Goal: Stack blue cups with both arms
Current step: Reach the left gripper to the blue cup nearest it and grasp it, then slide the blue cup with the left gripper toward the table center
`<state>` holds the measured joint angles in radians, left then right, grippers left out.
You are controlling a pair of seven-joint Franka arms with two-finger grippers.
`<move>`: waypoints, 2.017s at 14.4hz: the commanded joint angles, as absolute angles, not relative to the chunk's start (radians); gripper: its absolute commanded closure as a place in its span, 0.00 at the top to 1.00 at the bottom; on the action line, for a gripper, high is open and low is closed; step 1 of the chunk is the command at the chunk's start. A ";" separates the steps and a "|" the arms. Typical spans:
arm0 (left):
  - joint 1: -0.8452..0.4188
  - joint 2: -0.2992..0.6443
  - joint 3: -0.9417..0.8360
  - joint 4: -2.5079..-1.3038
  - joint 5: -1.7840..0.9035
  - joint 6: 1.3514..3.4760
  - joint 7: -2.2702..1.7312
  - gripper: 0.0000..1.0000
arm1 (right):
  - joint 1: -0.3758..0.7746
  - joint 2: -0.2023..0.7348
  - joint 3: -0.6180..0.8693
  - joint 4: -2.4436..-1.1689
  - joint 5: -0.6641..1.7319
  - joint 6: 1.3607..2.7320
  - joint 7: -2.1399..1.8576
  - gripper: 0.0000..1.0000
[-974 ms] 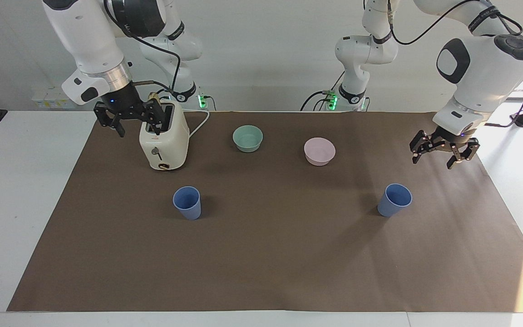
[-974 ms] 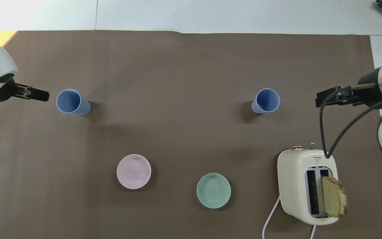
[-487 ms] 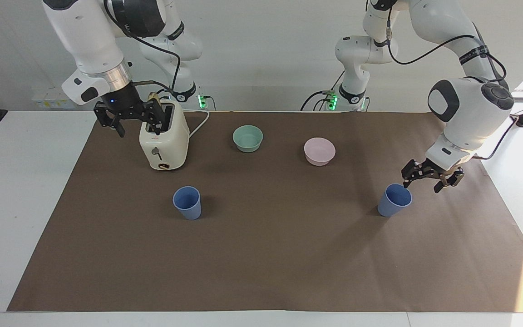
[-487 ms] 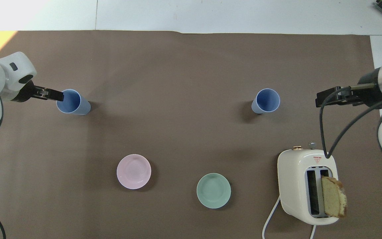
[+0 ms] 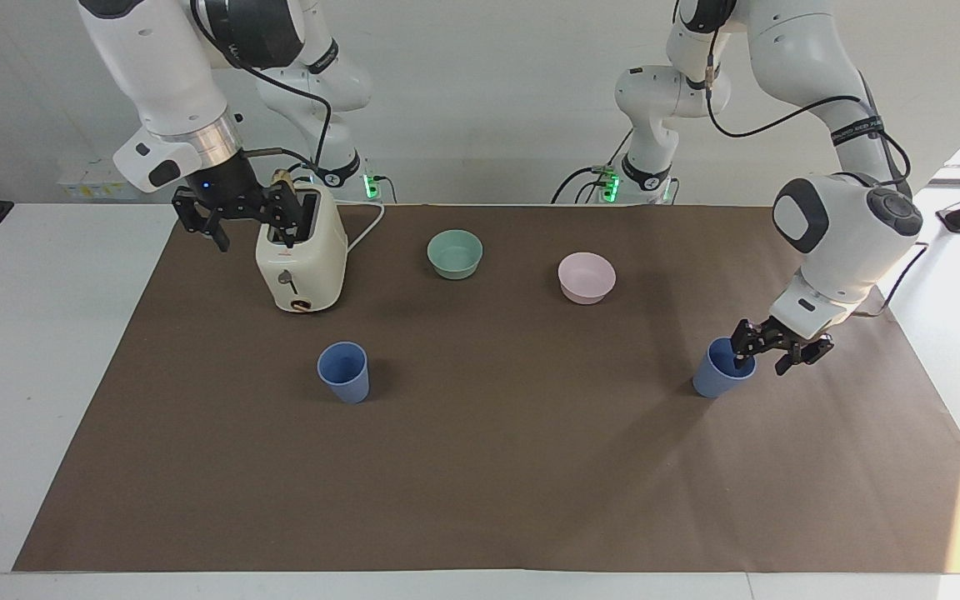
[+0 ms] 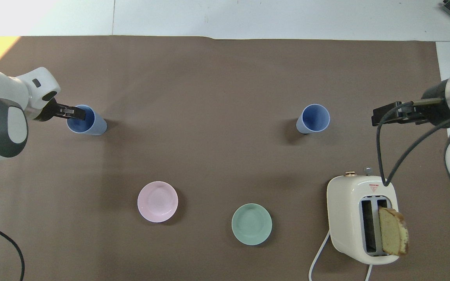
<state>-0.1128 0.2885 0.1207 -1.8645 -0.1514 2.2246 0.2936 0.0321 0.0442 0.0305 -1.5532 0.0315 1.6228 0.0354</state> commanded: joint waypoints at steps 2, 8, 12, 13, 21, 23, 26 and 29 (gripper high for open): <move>-0.117 0.262 0.123 -1.911 -0.169 2.253 0.302 0.19 | 0.026 0.025 0.037 -1.572 0.025 1.618 0.049 1.00; -0.188 0.235 0.117 -1.884 -0.164 2.178 0.206 0.00 | 0.026 0.025 0.037 -1.572 0.025 1.618 0.049 1.00; -0.314 0.230 0.115 -1.887 -0.121 2.206 -0.044 0.00 | 0.026 0.025 0.037 -1.572 0.025 1.618 0.049 1.00; -0.352 0.229 0.117 -1.893 -0.120 2.212 -0.063 0.00 | 0.026 0.025 0.037 -1.572 0.025 1.618 0.049 1.00; -0.593 0.242 0.112 -1.922 -0.120 2.310 -0.340 0.00 | 0.017 0.025 0.035 -1.572 0.025 1.624 0.049 1.00; -0.618 0.244 0.112 -1.934 -0.121 2.322 -0.354 0.00 | 0.015 0.026 0.037 -1.572 0.025 1.643 0.049 1.00; -0.618 0.242 0.109 -1.927 -0.129 2.290 -0.339 0.66 | 0.017 0.018 0.037 -1.611 0.025 1.707 0.046 1.00; -0.608 0.238 0.112 -1.917 -0.130 2.276 -0.337 1.00 | 0.015 0.018 0.037 -1.643 0.025 1.747 0.049 1.00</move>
